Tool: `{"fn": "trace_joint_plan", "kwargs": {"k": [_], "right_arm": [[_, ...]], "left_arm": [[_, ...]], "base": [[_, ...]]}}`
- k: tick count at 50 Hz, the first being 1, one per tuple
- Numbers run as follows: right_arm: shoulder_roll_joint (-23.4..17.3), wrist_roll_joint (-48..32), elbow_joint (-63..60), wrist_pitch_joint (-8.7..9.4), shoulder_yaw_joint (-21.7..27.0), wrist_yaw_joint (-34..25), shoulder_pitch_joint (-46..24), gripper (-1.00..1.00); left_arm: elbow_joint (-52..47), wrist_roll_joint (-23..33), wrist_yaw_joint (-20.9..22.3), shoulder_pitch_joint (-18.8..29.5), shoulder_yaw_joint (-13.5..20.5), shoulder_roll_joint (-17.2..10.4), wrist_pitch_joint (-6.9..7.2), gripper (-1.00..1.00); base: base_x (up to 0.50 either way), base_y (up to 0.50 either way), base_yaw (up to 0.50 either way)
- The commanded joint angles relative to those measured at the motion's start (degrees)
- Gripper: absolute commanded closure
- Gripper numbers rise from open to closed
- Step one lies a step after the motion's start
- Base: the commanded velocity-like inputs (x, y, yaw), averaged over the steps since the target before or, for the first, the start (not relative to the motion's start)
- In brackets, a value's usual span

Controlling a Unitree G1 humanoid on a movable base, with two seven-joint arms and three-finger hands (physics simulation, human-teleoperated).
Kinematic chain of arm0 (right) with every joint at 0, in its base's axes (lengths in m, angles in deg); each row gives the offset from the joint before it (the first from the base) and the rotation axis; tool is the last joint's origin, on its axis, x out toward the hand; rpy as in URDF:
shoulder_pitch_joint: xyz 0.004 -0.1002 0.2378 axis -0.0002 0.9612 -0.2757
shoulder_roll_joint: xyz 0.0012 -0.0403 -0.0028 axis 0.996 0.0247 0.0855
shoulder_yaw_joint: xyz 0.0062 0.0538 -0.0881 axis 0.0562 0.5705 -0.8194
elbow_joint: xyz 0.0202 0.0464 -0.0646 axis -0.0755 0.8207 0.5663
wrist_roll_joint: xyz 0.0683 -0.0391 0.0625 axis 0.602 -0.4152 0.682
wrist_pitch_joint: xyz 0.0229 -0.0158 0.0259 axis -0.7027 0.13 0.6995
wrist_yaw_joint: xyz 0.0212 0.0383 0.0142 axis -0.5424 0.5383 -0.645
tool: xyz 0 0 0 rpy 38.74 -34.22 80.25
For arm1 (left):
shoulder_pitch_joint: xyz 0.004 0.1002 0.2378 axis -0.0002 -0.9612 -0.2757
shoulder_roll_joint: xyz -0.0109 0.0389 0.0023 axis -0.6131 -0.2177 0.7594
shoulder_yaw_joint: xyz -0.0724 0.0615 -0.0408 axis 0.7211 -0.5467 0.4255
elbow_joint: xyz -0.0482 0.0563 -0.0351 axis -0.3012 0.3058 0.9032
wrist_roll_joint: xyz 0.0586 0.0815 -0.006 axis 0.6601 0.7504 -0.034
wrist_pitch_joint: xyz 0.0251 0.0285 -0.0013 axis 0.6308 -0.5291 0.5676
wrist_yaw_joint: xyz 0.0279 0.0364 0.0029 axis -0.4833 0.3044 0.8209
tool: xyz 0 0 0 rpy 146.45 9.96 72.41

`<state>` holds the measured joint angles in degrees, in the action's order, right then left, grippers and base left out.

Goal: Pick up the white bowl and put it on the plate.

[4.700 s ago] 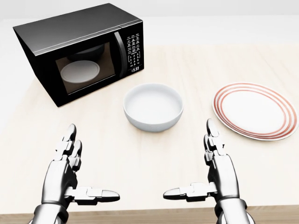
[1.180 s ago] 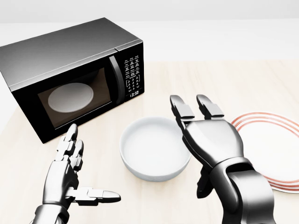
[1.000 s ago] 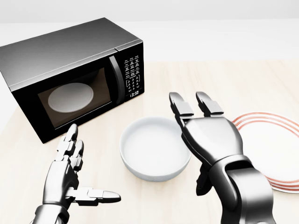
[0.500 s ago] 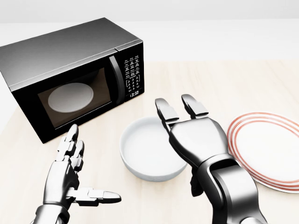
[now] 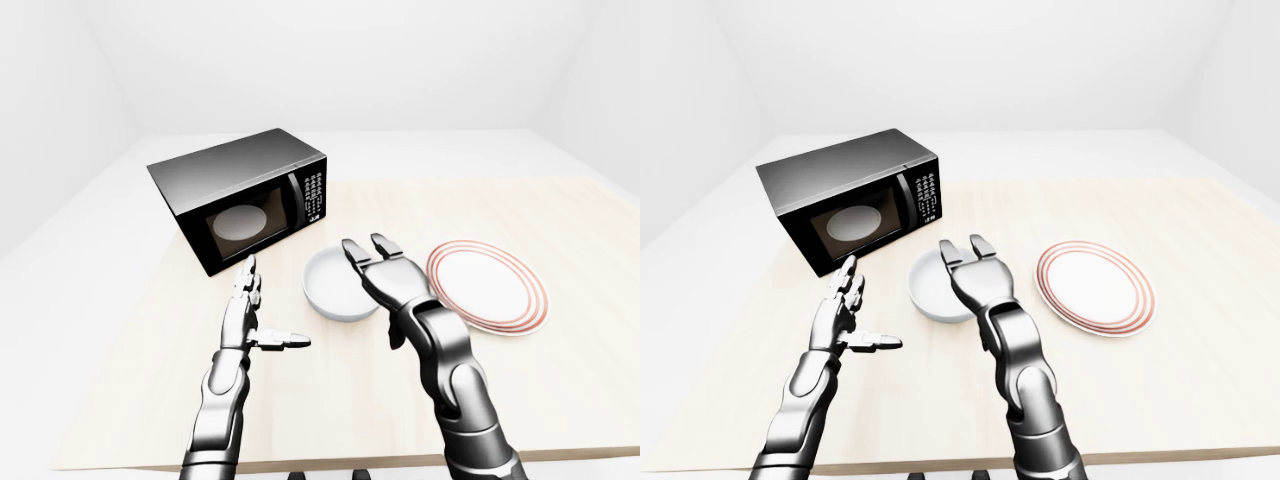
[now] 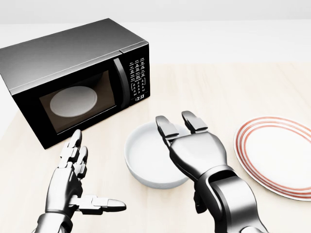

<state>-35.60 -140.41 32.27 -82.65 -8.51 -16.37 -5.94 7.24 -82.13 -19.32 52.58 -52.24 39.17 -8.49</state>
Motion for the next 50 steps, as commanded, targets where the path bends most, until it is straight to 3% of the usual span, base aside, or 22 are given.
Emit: {"fn": "trace_joint_plan", "kwargs": {"k": [1,13,23,31,35,50], "right_arm": [[0.1,-0.1,1.9,0.03,-0.7,0.0,1.3,-1.00],[0.2,-0.1,3.9,0.30,-1.4,0.0,2.3,-1.00],[0.4,-0.5,5.0,0.37,-2.2,0.0,3.1,-1.00],[0.6,-0.7,5.1,0.43,-2.5,0.0,2.6,-1.00],[0.7,-0.9,5.6,0.40,-2.6,0.0,2.4,-1.00],[0.6,-0.9,6.8,-0.18,-3.1,0.0,3.1,-1.00]], "left_arm": [[0.2,0.0,0.1,0.0,0.0,0.0,-0.16,-1.00],[-0.5,0.1,0.1,-0.2,-0.1,0.0,0.32,-1.00],[0.4,0.0,0.2,0.1,0.0,0.0,-0.29,-1.00],[-0.7,0.1,0.1,-0.2,-0.2,0.1,0.62,-1.00],[0.5,0.1,0.2,0.1,0.0,0.0,-0.31,-1.00],[0.6,0.0,0.2,0.1,0.0,0.0,-0.35,-1.00]], "base": [[0.00,0.00,0.00],[0.00,0.00,0.00],[0.00,0.00,0.00],[0.00,0.00,0.00],[0.00,0.00,0.00],[0.00,0.00,0.00]]}}
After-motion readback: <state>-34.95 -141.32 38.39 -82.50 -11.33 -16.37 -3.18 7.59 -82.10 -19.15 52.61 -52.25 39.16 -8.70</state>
